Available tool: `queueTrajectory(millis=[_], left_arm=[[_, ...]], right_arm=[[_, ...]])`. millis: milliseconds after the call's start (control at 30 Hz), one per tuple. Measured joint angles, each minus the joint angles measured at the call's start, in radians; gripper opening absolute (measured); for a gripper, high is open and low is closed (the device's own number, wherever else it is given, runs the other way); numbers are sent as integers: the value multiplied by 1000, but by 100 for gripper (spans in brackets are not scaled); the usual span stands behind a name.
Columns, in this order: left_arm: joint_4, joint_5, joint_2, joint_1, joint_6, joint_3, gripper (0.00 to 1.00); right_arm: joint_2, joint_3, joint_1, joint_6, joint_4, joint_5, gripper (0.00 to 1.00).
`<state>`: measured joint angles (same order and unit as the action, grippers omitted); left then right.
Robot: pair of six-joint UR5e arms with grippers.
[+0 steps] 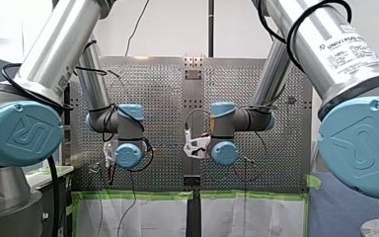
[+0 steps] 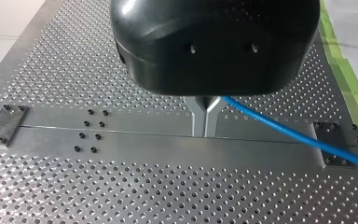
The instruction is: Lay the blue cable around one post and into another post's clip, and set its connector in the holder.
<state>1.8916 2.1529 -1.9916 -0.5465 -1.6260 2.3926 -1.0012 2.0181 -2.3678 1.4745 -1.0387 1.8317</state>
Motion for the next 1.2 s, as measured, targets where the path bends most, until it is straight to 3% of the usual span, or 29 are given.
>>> queueTrajectory(millis=[400,500,800,933,1133,1200], left_arm=[[-13,12,-13,-11,-13,13,0],[-33,20,-33,-16,-33,33,0],[-108,23,-108,-18,-69,108,0],[-145,23,-135,-18,-70,138,0],[-199,23,-142,-18,-71,148,0],[-217,22,-143,-17,-69,150,0]], right_arm=[[1,-1,-1,1,1,1,0],[13,-12,-13,13,13,13,0],[79,-27,-79,79,46,79,0],[120,-27,-120,115,47,103,0],[158,-28,-175,128,48,108,0],[161,-28,-184,128,48,109,0]])
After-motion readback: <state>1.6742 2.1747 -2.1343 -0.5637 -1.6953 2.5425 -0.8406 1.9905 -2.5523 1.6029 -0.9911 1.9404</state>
